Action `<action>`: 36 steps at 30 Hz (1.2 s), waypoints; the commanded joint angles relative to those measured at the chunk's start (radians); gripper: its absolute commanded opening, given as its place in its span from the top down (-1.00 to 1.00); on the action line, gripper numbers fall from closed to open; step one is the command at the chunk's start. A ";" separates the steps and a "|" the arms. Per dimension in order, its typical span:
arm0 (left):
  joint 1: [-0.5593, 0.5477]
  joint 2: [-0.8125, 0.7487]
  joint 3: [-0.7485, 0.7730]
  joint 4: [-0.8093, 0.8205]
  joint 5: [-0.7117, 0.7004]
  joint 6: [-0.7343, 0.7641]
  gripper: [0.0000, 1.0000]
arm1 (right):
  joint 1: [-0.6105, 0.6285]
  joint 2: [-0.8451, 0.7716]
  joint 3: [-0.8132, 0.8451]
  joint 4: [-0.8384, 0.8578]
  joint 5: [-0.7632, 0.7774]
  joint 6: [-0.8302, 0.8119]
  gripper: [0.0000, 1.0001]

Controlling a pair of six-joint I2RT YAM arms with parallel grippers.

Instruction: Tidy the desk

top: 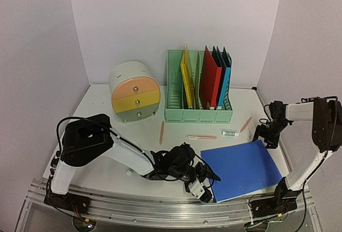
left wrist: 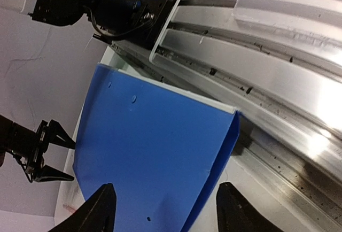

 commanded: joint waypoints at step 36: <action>-0.034 -0.038 0.024 0.361 -0.164 -0.123 1.00 | 0.004 -0.209 0.270 -0.246 0.227 0.055 -0.96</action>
